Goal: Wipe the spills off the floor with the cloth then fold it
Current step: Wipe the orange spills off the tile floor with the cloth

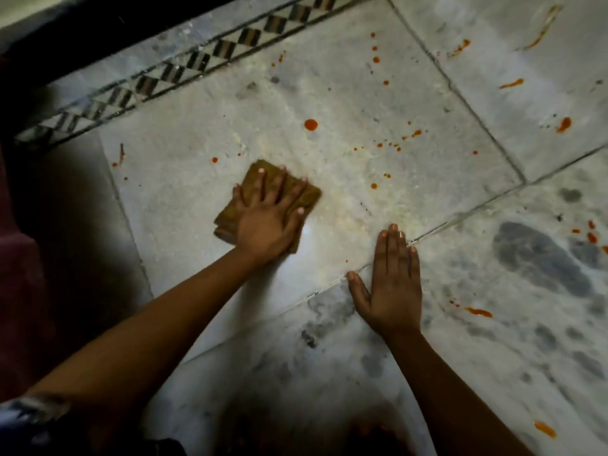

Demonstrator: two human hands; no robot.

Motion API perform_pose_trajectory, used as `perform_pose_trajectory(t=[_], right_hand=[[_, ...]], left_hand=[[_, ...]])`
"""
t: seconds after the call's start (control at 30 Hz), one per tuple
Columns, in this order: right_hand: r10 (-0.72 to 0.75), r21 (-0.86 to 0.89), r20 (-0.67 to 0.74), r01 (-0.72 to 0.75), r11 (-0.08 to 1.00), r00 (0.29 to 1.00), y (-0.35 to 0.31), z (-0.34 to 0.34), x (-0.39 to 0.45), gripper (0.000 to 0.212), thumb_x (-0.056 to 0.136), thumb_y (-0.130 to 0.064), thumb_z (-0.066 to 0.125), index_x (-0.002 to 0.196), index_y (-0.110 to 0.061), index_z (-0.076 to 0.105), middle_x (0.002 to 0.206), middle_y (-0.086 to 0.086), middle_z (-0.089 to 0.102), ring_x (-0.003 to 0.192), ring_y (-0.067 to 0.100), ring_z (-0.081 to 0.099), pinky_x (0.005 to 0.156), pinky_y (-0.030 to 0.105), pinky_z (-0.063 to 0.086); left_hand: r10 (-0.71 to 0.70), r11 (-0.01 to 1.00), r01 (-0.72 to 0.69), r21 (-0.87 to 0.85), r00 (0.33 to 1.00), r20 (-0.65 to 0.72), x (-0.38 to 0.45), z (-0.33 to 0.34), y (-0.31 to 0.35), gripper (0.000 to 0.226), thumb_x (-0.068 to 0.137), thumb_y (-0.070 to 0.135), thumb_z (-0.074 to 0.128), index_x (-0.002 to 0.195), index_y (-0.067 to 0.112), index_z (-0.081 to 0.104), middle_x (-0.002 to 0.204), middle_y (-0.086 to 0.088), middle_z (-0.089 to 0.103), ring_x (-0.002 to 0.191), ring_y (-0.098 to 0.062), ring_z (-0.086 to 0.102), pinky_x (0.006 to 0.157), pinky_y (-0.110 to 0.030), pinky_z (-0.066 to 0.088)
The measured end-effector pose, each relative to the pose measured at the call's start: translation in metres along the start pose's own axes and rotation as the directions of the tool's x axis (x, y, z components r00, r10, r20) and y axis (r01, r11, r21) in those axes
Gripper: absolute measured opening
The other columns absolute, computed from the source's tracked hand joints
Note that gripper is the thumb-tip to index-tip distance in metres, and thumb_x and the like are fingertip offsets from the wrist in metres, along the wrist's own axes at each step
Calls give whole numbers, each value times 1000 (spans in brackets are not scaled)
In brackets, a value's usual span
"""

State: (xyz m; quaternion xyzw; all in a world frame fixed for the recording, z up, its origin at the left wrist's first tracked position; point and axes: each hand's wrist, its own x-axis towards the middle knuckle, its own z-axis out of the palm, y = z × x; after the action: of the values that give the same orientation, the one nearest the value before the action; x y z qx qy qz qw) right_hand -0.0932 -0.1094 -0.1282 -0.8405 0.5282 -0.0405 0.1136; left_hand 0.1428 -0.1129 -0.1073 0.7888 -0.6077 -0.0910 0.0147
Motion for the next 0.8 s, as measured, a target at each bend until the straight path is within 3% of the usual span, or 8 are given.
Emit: perform_pose_trajectory(t=[0.07, 0.13, 0.23, 0.33, 0.53, 0.6, 0.7, 0.8], right_hand=[[10, -6, 17, -10, 1000, 1000, -2, -1, 1, 80, 89, -52, 32, 148, 1, 17, 156, 18, 13, 145, 28, 11, 118, 40, 7], [20, -11, 22, -20, 1000, 1000, 0, -1, -1, 81, 90, -54, 31, 147, 1, 18, 156, 18, 13, 144, 28, 12, 118, 39, 8], [26, -23, 17, -26, 999, 1000, 6, 0, -7, 82, 90, -56, 28, 147, 2, 18, 155, 19, 15, 144, 29, 13, 118, 39, 9], [28, -28, 2, -28, 999, 1000, 9, -1, -13, 82, 90, -56, 27, 147, 2, 18, 155, 19, 14, 144, 28, 12, 118, 38, 7], [41, -25, 23, -40, 999, 999, 8, -4, -11, 82, 88, -55, 32, 146, 2, 21, 154, 20, 18, 143, 28, 14, 118, 36, 5], [40, -29, 29, -39, 999, 999, 8, -5, -11, 82, 88, -54, 33, 146, 2, 21, 154, 20, 20, 143, 29, 16, 117, 36, 5], [33, -19, -2, -33, 999, 999, 6, -4, -10, 82, 88, -54, 34, 146, 3, 22, 153, 21, 20, 143, 29, 16, 117, 37, 6], [30, -31, 8, -30, 999, 1000, 10, -5, -11, 82, 88, -55, 33, 146, 2, 21, 154, 20, 18, 143, 29, 16, 117, 37, 6]], left_hand=[[78, 997, -77, -10, 997, 20, 8, 2, 29, 61, 87, 56, 11, 146, 41, 22, 158, -1, 17, 145, -35, 4, 109, -60, -6], [247, 969, -247, 15, 969, 28, 0, 7, 49, 59, 89, 55, 16, 145, 40, 27, 157, -2, 20, 144, -37, 9, 109, -59, -6], [416, 906, -414, 88, 910, 7, -30, 14, 47, 56, 89, 56, 27, 143, 39, 33, 154, -4, 29, 142, -35, 23, 111, -55, 4], [415, 907, -413, 81, 910, 3, -55, 15, 29, 57, 88, 59, 30, 142, 41, 31, 154, -3, 29, 142, -33, 24, 111, -54, 7], [317, 939, -334, 80, 933, 171, -4, 2, 68, 70, 79, 66, 5, 146, 47, 10, 160, 2, -3, 143, -40, -10, 108, -64, -5], [362, 924, -375, 71, 921, 148, -6, 4, 72, 68, 81, 64, 7, 146, 45, 13, 160, 0, 1, 144, -40, -8, 108, -64, -4], [425, 901, -428, 76, 904, 54, -44, 18, 47, 60, 88, 59, 24, 146, 41, 22, 157, -3, 19, 143, -38, 11, 110, -60, 5], [379, 919, -380, 101, 925, 31, -61, 16, 14, 59, 90, 56, 25, 146, 40, 18, 156, -3, 22, 143, -36, 13, 111, -57, 3]])
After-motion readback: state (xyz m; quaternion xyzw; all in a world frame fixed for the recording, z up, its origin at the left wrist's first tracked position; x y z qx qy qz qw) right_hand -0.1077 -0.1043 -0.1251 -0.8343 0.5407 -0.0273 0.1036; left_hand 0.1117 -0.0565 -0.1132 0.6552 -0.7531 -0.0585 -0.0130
